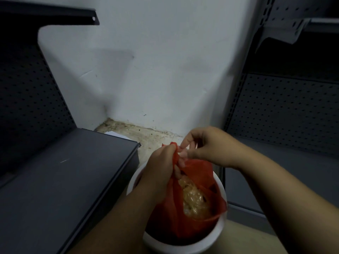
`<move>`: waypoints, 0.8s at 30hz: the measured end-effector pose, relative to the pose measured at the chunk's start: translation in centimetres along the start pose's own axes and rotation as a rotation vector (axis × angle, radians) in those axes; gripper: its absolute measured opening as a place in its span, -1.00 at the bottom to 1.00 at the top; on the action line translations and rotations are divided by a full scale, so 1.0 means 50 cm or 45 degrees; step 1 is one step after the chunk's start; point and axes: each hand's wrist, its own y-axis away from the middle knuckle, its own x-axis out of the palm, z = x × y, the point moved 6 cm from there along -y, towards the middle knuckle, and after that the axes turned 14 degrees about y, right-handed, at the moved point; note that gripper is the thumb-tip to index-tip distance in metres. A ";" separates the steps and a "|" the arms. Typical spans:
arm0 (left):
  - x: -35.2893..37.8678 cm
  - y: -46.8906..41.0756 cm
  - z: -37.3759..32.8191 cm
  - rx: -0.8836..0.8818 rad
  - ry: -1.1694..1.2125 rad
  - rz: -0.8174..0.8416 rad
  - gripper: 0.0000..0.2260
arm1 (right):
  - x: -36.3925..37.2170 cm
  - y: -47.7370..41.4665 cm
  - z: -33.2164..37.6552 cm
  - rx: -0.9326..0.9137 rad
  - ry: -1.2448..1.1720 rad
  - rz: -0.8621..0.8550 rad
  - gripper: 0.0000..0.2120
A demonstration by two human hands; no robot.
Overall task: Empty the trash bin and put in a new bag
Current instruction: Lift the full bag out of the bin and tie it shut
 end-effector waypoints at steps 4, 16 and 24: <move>0.000 -0.001 0.013 -0.074 0.037 0.044 -0.68 | 0.028 -0.009 -0.003 -0.015 -0.095 0.047 -0.90; -0.030 0.001 0.031 -0.003 0.021 0.312 -0.64 | 0.081 -0.014 -0.057 0.184 -0.904 -0.078 -0.91; -0.049 -0.014 0.001 0.056 -0.057 0.048 -0.71 | 0.175 0.010 -0.022 0.184 -1.147 0.459 -0.65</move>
